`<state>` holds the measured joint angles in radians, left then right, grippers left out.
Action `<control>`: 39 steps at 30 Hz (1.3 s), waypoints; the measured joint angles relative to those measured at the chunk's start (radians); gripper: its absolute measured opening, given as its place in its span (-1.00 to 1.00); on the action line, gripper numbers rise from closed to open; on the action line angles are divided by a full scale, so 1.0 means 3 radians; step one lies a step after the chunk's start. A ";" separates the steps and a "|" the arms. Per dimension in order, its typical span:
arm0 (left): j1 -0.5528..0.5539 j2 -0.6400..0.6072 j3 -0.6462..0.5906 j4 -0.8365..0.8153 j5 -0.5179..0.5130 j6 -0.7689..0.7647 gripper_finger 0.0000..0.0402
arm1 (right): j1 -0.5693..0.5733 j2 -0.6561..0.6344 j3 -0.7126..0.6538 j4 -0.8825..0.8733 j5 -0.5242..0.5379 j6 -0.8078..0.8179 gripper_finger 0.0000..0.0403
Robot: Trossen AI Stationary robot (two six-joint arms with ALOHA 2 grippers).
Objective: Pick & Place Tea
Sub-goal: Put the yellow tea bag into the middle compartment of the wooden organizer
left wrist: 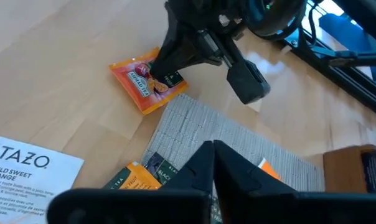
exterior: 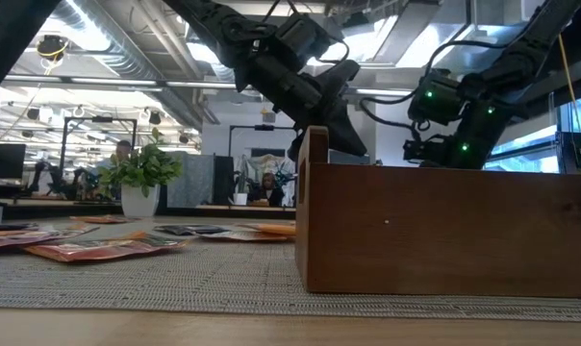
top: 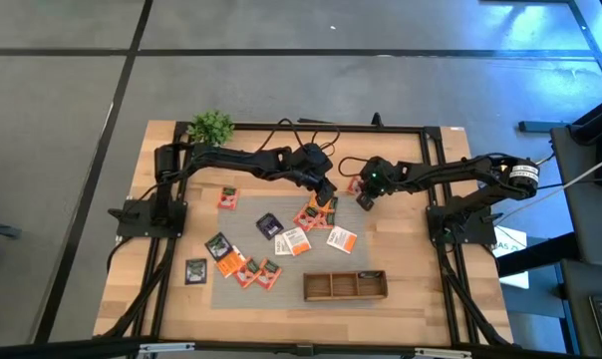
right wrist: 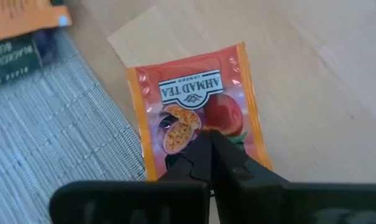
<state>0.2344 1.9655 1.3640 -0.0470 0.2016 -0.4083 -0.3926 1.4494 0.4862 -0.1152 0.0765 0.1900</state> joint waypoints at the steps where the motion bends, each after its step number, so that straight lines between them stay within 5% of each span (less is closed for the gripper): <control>1: 0.0000 0.0019 0.0001 0.0021 0.0000 0.0047 -0.97 | -0.0001 0.0000 -0.0002 0.0021 -0.0016 -0.0056 -0.98; 17: -0.0014 0.0475 0.0001 0.0382 -0.0168 -0.0023 -0.99 | 0.0001 0.0322 -0.0001 0.0866 -0.0320 -0.0315 -0.98; 25: 0.0067 0.0601 0.0001 0.0417 -0.0445 -0.0726 -0.98 | 0.0001 0.0439 0.0004 0.1066 -0.0389 -0.0305 -0.98; 39: 0.0151 0.0649 0.0001 0.0421 -0.0459 -0.1106 -0.84 | -0.0001 0.0443 0.0001 0.1088 -0.0417 -0.0303 -0.96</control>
<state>0.2798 2.1601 1.3643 0.0792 0.0639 -0.7401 -0.3927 1.5822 0.4866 0.2111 -0.0486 0.0990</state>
